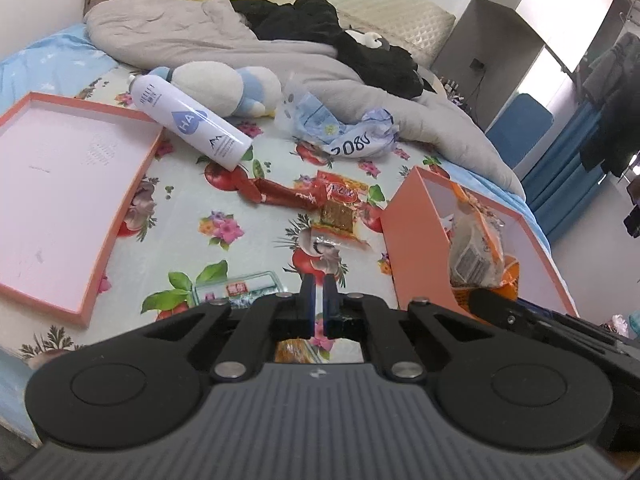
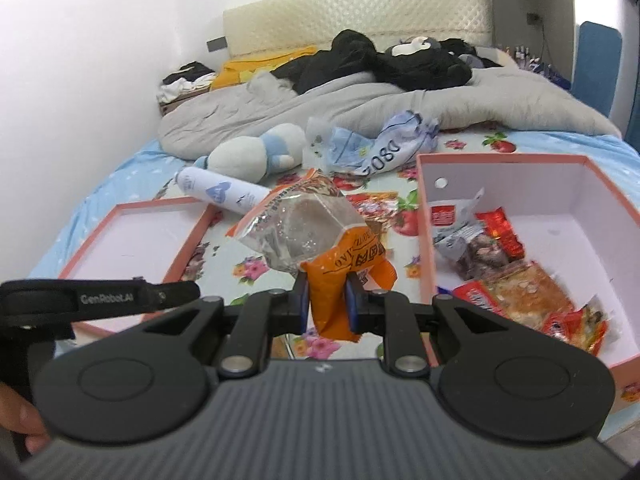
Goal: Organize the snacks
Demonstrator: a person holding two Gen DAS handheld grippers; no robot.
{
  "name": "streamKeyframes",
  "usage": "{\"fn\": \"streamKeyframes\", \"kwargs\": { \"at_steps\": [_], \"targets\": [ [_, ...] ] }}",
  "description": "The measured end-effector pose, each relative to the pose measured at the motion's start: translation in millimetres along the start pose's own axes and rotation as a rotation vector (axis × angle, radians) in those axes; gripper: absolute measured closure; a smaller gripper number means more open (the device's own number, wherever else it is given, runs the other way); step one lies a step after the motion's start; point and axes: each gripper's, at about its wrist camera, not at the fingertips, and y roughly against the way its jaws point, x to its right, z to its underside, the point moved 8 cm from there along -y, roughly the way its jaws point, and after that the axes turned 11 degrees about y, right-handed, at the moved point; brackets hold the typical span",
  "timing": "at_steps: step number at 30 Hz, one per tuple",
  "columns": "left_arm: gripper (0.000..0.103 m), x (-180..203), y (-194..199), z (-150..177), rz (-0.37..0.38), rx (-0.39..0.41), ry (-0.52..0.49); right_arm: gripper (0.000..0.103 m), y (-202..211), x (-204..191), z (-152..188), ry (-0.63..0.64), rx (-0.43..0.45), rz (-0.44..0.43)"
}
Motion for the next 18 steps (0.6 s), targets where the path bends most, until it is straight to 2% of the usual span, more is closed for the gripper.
{"fn": "streamKeyframes", "kwargs": {
  "at_steps": [6,9,11,12,13,15,16,18],
  "targets": [
    [0.099,-22,-15,17,-0.001,-0.062,0.061,0.082,1,0,23,0.004,-0.034,-0.023],
    [0.095,-38,-28,21,-0.022,-0.085,0.096,0.082,-8,-9,34,0.008,-0.054,-0.049],
    [0.086,-46,-39,26,-0.026,-0.122,0.122,0.082,-16,-15,41,0.012,-0.062,-0.063],
    [0.071,-49,-44,29,-0.028,-0.136,0.131,0.082,-21,-18,44,0.012,-0.069,-0.065],
    [0.051,-52,-49,31,-0.044,-0.148,0.134,0.082,-25,-19,47,0.007,-0.077,-0.067],
    [0.03,-54,-61,35,-0.102,-0.142,0.098,0.082,-30,-18,52,-0.02,-0.084,-0.076],
    [0.026,-54,-66,37,-0.118,-0.146,0.081,0.082,-30,-16,53,-0.032,-0.08,-0.073],
    [0.025,-56,-81,42,-0.147,-0.18,0.059,0.082,-30,-11,56,-0.06,-0.077,-0.068]
  ]
}}
